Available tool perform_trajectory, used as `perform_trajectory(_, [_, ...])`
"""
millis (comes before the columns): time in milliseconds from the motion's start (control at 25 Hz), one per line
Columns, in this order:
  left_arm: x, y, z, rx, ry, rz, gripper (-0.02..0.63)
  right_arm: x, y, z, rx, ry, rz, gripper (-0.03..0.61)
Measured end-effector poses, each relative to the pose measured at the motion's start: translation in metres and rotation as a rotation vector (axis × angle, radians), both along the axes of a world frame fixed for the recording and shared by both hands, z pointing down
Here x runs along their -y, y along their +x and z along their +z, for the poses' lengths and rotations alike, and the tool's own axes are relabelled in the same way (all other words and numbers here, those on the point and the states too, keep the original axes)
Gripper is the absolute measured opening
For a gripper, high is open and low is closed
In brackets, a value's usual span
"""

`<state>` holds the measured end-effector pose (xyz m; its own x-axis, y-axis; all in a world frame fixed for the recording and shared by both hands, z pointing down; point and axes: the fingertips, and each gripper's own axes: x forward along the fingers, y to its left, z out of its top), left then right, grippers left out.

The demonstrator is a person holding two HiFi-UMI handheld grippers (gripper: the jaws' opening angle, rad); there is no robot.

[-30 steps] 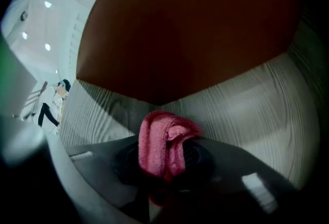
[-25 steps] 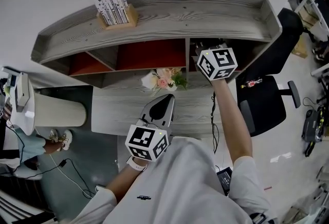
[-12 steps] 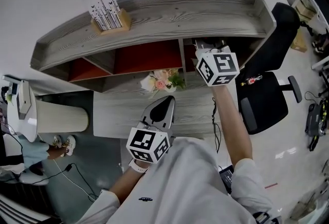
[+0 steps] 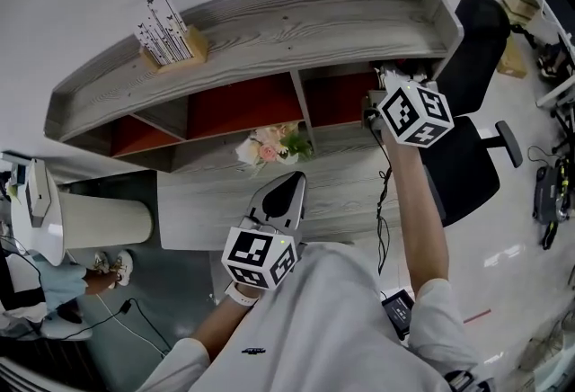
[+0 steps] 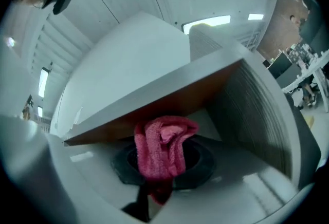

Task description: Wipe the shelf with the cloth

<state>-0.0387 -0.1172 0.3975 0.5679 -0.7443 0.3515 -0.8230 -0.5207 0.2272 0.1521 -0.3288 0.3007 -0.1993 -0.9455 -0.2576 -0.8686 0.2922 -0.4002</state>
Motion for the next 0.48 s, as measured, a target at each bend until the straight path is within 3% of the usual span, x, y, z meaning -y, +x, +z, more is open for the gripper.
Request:
perform_trajectory(320, [0.000,0.001,-0.006,-0.003,0.014,-0.002,0.006,-0.003,0.037,0.002,0.158,-0.025,0.108,0.055])
perform_trajectory(480, [0.001,-0.003,-0.004,-0.005,0.011,-0.015,0.006,-0.002,0.031,0.000,0.124,-0.018,0.098,0.054])
